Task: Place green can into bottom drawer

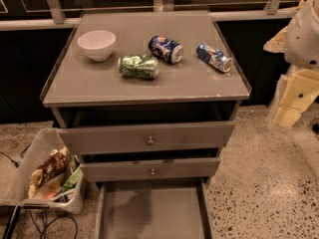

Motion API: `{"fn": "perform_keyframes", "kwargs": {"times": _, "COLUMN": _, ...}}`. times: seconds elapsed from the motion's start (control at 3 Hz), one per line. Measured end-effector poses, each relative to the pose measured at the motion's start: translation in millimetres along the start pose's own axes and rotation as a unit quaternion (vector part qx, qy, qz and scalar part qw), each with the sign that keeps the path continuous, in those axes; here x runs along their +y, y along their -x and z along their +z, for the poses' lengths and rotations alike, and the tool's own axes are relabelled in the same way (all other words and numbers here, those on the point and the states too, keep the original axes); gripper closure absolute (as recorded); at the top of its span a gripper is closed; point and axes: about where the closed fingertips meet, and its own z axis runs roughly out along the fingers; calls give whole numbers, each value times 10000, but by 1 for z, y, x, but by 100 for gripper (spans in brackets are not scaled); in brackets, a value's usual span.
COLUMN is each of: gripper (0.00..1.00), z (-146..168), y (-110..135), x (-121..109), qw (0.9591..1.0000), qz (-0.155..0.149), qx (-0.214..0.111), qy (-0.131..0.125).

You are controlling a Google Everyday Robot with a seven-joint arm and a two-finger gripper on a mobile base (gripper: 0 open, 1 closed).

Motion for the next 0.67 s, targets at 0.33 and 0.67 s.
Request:
{"fn": "perform_keyframes", "kwargs": {"times": 0.33, "gripper": 0, "z": 0, "y": 1, "x": 0, "qw": 10000, "qz": -4, "qx": -6, "qy": -14}}
{"fn": "perform_keyframes", "kwargs": {"times": 0.67, "gripper": 0, "z": 3, "y": 10, "x": -9, "qw": 9999, "qz": -49, "qx": -83, "qy": -114}}
